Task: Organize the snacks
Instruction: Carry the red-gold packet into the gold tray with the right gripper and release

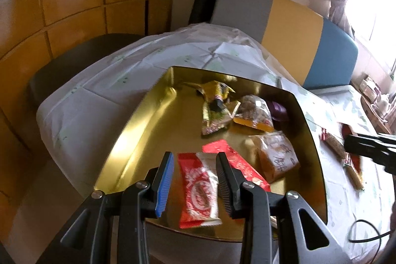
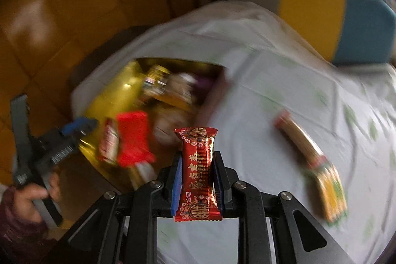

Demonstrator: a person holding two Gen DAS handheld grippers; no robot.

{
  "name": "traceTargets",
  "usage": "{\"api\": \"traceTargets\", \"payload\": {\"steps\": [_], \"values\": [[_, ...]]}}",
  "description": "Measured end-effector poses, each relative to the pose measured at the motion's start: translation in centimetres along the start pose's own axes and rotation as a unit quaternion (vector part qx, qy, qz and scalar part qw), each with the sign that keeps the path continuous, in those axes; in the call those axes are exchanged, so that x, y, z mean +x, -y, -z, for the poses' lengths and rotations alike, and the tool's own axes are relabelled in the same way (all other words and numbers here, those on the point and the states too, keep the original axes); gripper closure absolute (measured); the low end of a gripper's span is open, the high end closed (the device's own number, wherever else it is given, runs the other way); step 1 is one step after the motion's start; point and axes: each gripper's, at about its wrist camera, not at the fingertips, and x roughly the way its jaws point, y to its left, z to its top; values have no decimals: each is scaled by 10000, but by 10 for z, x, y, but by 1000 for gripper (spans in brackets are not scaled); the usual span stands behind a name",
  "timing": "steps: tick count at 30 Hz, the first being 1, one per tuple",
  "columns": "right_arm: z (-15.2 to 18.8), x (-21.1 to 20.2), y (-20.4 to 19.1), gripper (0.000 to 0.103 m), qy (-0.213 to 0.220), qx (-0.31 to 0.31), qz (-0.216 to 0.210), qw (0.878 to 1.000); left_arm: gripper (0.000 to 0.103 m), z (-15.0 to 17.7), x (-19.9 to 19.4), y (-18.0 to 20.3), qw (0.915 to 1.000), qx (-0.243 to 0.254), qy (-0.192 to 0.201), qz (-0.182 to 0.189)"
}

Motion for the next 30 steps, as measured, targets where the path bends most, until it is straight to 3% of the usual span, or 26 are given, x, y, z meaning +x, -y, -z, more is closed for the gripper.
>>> {"api": "traceTargets", "payload": {"steps": [5,12,17,21,30], "values": [[-28,57,-48,80,-314,-185,-377,9986,68,2,3,-10,9999,-91,-57,-112],[-18,128,-62,77,-970,-153,-178,9950,68,6,7,-17,9997,-149,-104,-159],[-12,124,-54,76,-917,-44,-232,9955,68,6,7,-14,9998,-113,-99,-127],[-8,111,-53,64,-732,23,-259,9970,68,6,4,-11,9999,-57,-78,-108],[-5,57,-38,56,-151,119,-160,9997,68,5,-4,-2,10000,66,9,-57]]}}
